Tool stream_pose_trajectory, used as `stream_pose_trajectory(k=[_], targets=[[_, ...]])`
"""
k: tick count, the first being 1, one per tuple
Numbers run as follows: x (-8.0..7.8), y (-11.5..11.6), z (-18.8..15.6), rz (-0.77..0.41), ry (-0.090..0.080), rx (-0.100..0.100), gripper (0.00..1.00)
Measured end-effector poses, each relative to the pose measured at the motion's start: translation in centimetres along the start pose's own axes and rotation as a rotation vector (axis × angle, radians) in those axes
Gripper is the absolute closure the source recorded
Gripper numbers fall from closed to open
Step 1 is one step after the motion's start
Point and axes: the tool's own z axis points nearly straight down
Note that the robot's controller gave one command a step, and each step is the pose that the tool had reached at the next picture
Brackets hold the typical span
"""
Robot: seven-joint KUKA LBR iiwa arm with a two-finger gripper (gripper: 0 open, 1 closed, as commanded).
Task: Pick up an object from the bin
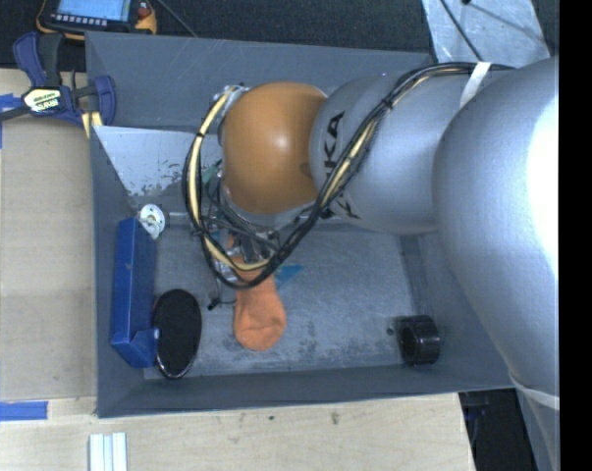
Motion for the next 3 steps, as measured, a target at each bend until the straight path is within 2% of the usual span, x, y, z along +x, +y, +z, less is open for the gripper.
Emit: stream_pose_trajectory(k=[1, 2, 3], targets=[[0.9, -3.3, 2.2, -0.212, 0.007, -0.001, 0.0], [4.9, -3.2, 3.8, -0.1, 0.003, 0.002, 0.0], [4.9, -10.2, 4.7, -0.34, 0.006, 0.0, 1.0]])
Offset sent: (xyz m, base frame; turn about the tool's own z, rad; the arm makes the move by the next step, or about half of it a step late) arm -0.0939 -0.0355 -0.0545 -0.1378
